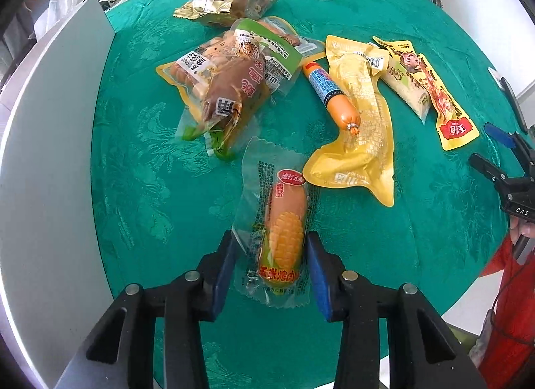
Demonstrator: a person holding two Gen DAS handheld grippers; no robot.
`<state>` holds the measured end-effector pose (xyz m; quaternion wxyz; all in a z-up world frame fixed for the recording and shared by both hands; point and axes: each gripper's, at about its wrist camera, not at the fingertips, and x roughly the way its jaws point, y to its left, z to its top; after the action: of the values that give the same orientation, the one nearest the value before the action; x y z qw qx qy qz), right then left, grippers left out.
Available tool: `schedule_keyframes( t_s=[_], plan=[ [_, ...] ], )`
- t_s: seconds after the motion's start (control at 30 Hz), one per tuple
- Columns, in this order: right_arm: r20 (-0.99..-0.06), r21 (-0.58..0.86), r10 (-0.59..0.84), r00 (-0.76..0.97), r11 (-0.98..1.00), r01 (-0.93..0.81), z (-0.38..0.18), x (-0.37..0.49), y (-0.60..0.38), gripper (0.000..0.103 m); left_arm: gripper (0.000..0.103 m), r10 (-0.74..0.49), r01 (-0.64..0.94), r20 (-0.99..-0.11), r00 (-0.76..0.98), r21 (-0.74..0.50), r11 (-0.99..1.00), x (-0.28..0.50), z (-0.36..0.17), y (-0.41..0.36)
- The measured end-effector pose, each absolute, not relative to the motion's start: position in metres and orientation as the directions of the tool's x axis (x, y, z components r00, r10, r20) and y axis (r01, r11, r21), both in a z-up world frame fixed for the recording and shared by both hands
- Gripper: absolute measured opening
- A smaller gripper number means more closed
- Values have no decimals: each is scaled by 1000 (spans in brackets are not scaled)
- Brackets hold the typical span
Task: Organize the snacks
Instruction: 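Close left gripper on the corn packet while right gripper grasps the yellow printed packet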
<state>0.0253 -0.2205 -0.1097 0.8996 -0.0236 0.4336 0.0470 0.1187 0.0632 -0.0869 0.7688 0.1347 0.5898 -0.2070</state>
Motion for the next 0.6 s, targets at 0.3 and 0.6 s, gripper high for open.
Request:
schedule_keyframes(
  t_s=[0.3,0.6],
  plan=[
    [-833,321,250,494,945,62,-77,84,-250,95,46,-110,495,-925,363,91,864,104,-87,52],
    [-957,151,151,246,988,-20,-88,177,-190,34,30,-229,356,-897,378,-88,930,92,-85,76]
  ],
)
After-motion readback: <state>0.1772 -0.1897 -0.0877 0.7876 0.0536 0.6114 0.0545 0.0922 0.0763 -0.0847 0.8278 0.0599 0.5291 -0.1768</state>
